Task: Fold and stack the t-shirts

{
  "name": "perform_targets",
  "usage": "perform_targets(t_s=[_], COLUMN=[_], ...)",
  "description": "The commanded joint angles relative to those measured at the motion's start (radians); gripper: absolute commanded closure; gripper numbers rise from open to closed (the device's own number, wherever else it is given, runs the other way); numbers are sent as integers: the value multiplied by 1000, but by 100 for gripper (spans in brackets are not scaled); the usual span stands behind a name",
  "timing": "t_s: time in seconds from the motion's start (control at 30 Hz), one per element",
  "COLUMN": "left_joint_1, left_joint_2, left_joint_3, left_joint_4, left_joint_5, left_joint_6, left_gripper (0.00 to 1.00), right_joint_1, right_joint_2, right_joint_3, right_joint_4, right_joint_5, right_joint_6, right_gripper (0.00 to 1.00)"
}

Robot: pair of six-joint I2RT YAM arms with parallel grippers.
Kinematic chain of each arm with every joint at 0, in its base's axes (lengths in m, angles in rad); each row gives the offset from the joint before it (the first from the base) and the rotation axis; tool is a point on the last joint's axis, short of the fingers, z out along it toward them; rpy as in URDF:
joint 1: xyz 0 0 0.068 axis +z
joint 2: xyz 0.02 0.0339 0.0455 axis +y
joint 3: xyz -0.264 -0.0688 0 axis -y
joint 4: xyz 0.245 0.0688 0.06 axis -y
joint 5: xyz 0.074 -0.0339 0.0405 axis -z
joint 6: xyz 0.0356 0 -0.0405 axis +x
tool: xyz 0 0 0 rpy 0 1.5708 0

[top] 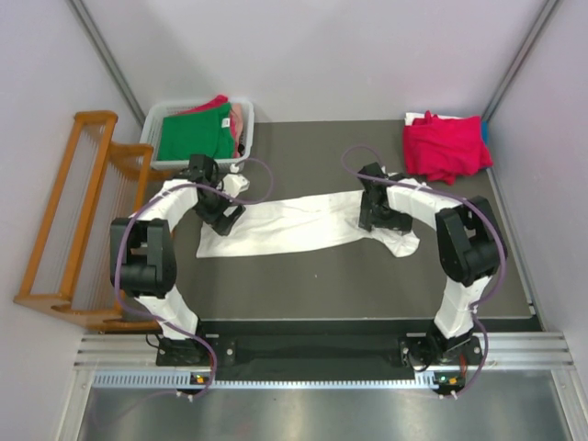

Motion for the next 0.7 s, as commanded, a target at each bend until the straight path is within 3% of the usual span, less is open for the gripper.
perform_targets(t_s=[0.0, 0.1, 0.37, 0.53, 0.67], left_joint_1=[-4, -4, -4, -4, -4], left_joint_2=[-27, 12, 78, 137, 144], left_joint_3=[-18, 5, 38, 104, 116], left_joint_4=[23, 26, 79, 81, 89], left_joint_5=[13, 18, 5, 18, 13], left_joint_6=[6, -4, -11, -34, -34], left_gripper=[2, 2, 2, 2, 2], right_joint_1=[-20, -21, -14, -14, -11], right_joint_2=[-91, -156, -248, -208, -240], right_joint_3=[-148, -198, -107, 14, 8], right_joint_4=[127, 121, 76, 12, 18], right_joint_5=[41, 77, 63, 69, 66], right_joint_6=[44, 43, 12, -11, -12], right_gripper=[0, 0, 0, 0, 0])
